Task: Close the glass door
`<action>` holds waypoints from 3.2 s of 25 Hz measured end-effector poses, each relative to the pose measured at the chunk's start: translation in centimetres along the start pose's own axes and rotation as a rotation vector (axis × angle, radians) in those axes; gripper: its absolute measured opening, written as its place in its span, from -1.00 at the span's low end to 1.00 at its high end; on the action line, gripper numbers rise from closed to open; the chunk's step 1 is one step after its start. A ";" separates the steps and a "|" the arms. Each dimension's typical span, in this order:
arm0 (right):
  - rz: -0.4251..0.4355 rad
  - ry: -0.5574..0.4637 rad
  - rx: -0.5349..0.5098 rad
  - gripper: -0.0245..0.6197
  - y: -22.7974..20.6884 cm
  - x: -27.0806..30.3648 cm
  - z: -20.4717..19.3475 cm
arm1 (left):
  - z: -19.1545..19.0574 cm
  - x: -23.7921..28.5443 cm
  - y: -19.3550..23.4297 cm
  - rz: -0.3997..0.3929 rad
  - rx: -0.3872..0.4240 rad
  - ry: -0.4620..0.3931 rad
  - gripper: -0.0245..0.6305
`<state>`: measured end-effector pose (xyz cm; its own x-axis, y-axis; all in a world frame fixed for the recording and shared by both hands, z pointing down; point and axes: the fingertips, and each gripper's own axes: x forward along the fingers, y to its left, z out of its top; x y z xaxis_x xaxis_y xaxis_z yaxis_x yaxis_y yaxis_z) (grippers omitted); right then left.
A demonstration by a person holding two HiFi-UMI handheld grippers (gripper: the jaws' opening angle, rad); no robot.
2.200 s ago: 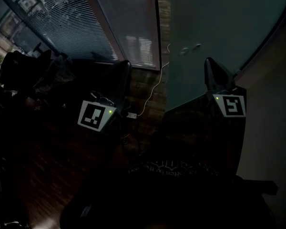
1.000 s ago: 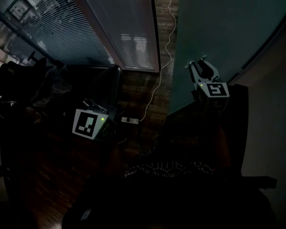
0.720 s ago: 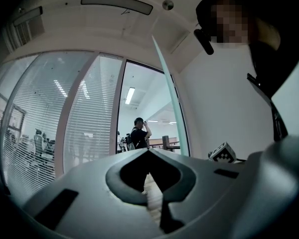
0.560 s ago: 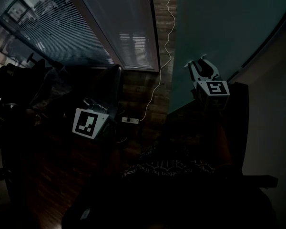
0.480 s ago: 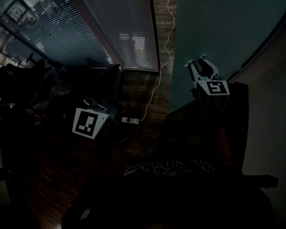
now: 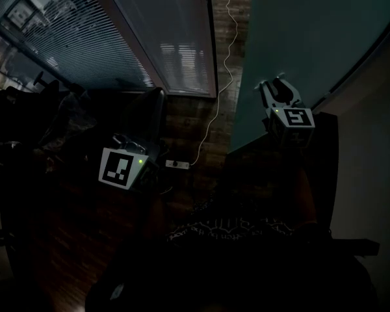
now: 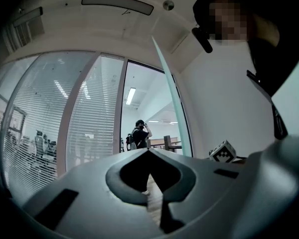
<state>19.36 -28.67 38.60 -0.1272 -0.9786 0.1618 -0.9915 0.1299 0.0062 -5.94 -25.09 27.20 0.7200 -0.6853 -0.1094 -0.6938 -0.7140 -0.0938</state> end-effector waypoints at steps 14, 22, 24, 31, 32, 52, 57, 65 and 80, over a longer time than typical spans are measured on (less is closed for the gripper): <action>-0.044 0.022 0.006 -0.55 0.8 5.4 1.8 | -0.2 1.1 6.9 0.015 -0.002 0.015 -0.92; -0.036 0.032 0.004 -0.55 0.5 8.4 2.2 | -1.0 2.8 8.6 0.016 -0.015 0.016 -0.92; -0.035 0.035 0.002 -0.55 0.5 9.4 2.6 | -1.0 3.5 9.2 0.022 -0.016 0.014 -0.92; -0.021 0.029 -0.013 -0.55 -0.1 13.4 2.9 | -1.2 6.3 10.9 0.045 -0.016 -0.007 -0.92; -0.021 0.029 -0.015 -0.55 -0.2 14.0 3.0 | -1.2 6.8 11.0 0.046 -0.013 -0.009 -0.92; -0.003 0.070 -0.032 -0.55 -1.7 23.5 4.6 | 0.2 13.3 15.3 0.153 0.028 -0.058 -0.92; -0.009 0.065 -0.035 -0.55 -2.2 25.1 4.8 | -0.4 13.4 16.3 0.182 0.031 -0.044 -0.92; -0.037 0.064 -0.027 -0.55 -2.6 27.5 5.3 | -1.0 14.8 18.7 0.179 0.021 -0.038 -0.92; -0.119 0.079 -0.006 -0.55 -3.7 32.4 6.6 | -2.2 22.0 25.6 0.062 -0.020 -0.034 -0.92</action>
<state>18.76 -61.93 37.28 -0.0063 -0.9715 0.2368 -0.9992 0.0153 0.0359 -7.84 -58.72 24.61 0.6742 -0.7235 -0.1482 -0.7367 -0.6731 -0.0655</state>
